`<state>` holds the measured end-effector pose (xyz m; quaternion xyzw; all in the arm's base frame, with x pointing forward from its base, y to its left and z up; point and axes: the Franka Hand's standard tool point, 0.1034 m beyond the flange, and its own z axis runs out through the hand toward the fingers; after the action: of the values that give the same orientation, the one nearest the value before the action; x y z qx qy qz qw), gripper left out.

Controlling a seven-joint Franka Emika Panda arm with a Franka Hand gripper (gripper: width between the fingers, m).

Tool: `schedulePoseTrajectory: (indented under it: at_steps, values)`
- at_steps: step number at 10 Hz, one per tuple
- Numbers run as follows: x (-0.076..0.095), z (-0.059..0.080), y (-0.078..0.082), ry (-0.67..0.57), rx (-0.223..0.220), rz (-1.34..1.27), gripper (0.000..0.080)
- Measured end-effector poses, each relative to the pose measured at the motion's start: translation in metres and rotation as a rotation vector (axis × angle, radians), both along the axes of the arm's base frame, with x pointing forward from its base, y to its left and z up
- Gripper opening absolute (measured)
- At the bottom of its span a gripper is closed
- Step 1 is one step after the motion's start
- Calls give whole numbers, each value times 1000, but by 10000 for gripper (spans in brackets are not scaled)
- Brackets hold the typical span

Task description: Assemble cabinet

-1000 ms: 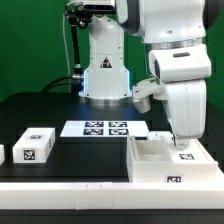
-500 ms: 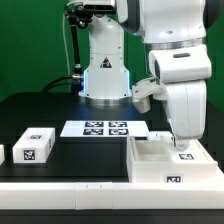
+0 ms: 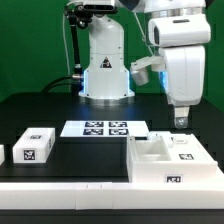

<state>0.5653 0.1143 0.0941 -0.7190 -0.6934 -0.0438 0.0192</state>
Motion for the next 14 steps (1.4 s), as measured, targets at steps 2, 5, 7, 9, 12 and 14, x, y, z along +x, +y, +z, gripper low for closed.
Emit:
schedulePoseTrajectory:
  at_steps: [2, 5, 7, 9, 12, 14]
  values:
    - [2, -1, 0, 1, 1, -1, 639]
    - [2, -2, 0, 3, 1, -2, 649]
    - [1, -2, 0, 4, 1, -2, 649]
    - [1, -3, -1, 5, 1, -2, 649]
    - [-22, -3, 6, -7, 1, -7, 649]
    - [-58, -1, 5, 2, -19, 14, 649]
